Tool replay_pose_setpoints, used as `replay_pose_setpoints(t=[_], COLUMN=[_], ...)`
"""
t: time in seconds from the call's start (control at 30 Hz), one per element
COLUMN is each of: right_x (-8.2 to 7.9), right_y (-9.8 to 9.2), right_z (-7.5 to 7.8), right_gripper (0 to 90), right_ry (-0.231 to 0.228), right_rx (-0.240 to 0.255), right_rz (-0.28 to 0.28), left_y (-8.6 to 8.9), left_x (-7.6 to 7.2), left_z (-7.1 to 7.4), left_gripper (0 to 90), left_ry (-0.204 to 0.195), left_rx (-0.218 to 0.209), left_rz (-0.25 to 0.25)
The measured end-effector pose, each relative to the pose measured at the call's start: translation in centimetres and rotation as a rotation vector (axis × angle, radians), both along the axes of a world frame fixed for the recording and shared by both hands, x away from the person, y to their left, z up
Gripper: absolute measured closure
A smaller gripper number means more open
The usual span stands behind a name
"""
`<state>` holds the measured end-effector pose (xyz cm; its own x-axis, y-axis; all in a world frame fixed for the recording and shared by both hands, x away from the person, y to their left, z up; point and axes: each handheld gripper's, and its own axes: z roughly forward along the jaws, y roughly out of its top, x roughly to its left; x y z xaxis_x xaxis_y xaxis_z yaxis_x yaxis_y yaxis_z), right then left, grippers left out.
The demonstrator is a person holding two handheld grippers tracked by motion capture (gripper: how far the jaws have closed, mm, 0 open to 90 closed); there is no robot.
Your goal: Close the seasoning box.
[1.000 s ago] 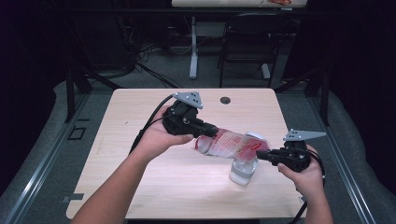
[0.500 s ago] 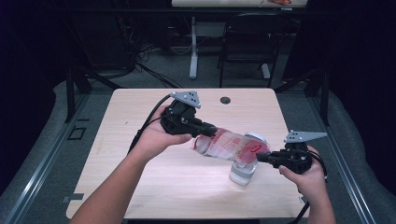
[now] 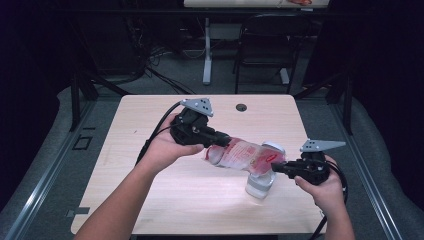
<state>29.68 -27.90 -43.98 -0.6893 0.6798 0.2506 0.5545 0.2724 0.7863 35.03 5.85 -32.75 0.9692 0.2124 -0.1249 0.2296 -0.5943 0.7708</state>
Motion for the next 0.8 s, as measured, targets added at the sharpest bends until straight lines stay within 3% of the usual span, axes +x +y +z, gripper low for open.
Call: replay_pose_setpoints(t=[0.8], right_x=[-0.1], right_y=[-0.1], right_z=[0.2], right_gripper=[84.3], right_ry=[-0.02], right_rx=[0.028], right_rz=[-0.019], left_y=[1.0], left_x=[0.3], left_z=[-1.1], left_gripper=[84.1], left_ry=[0.026], left_rx=[-0.028], left_rz=[0.013])
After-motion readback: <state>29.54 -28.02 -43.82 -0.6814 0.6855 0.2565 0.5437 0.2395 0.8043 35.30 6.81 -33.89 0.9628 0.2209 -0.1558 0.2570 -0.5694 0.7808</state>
